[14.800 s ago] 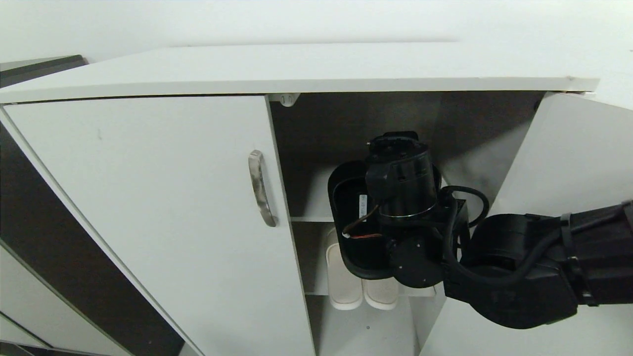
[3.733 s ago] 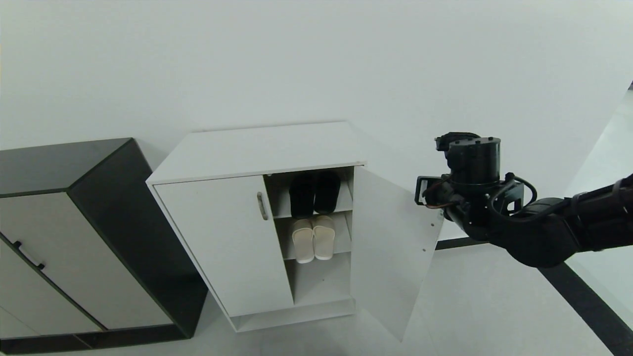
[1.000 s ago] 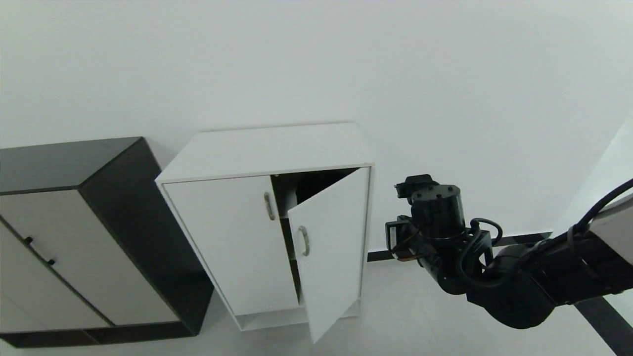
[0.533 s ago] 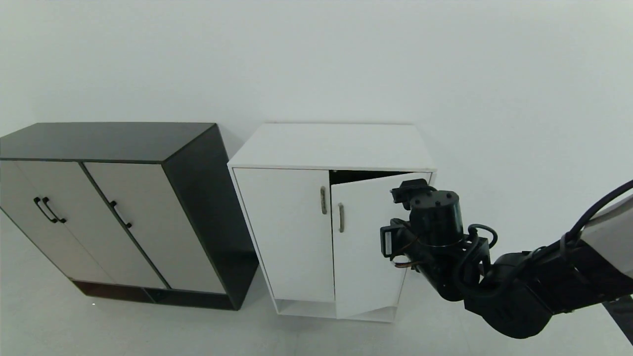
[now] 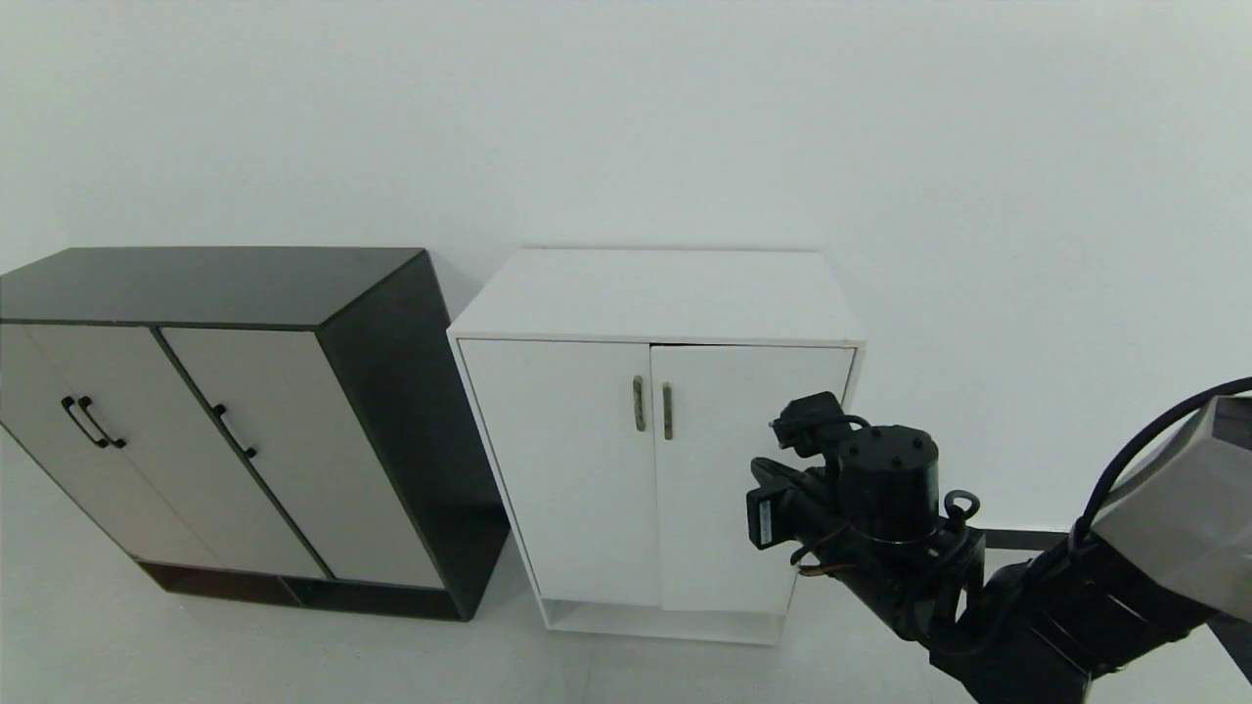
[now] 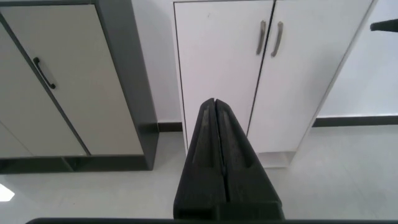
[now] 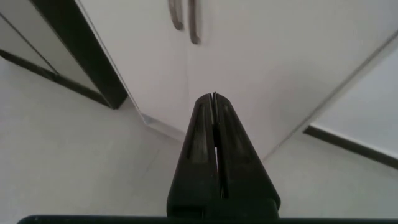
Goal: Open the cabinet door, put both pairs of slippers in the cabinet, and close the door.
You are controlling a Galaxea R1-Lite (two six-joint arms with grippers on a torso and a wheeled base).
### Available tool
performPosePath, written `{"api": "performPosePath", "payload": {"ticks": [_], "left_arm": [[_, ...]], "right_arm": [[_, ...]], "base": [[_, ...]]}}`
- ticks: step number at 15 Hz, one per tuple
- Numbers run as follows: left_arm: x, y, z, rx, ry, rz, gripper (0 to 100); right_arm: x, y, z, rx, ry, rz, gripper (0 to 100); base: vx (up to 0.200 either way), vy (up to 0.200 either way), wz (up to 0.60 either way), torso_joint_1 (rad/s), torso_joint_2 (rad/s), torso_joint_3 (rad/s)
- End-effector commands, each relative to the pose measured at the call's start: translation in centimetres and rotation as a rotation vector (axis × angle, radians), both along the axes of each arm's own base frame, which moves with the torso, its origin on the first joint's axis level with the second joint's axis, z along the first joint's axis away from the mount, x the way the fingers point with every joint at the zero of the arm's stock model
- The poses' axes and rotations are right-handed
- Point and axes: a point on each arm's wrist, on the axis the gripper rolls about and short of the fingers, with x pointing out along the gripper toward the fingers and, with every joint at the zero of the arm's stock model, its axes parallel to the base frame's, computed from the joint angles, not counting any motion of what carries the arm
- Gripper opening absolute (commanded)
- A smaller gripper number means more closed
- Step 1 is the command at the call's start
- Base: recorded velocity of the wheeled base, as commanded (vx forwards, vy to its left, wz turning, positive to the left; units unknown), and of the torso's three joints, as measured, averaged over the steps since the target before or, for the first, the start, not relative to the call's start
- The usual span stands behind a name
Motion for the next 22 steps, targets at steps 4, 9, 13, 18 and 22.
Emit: {"api": "performPosePath", "payload": {"ticks": [4, 9, 13, 18, 22], "left_arm": [[0.0, 0.0, 0.0, 0.0, 0.0, -0.001, 0], [0.0, 0.0, 0.0, 0.0, 0.0, -0.001, 0], [0.0, 0.0, 0.0, 0.0, 0.0, -0.001, 0], [0.0, 0.0, 0.0, -0.001, 0.0, -0.001, 0], [0.0, 0.0, 0.0, -0.001, 0.0, -0.001, 0]], "right_arm": [[-0.1, 0.0, -1.7, -0.029, 0.044, 0.028, 0], [-0.3, 0.2, -2.0, -0.031, 0.056, 0.055, 0], [-0.5, 0.3, -2.3, -0.026, 0.062, 0.083, 0], [0.0, 0.5, -2.8, -0.029, 0.069, 0.079, 0], [1.0, 0.6, -3.3, -0.029, 0.071, 0.062, 0]], "base": [[0.2, 0.0, 0.0, 0.011, 0.0, 0.005], [0.2, 0.0, 0.0, 0.001, 0.0, 0.001], [0.05, 0.0, 0.0, 0.001, 0.0, 0.002], [0.0, 0.0, 0.0, 0.0, 0.0, 0.0], [0.0, 0.0, 0.0, 0.0, 0.0, 0.0]]}}
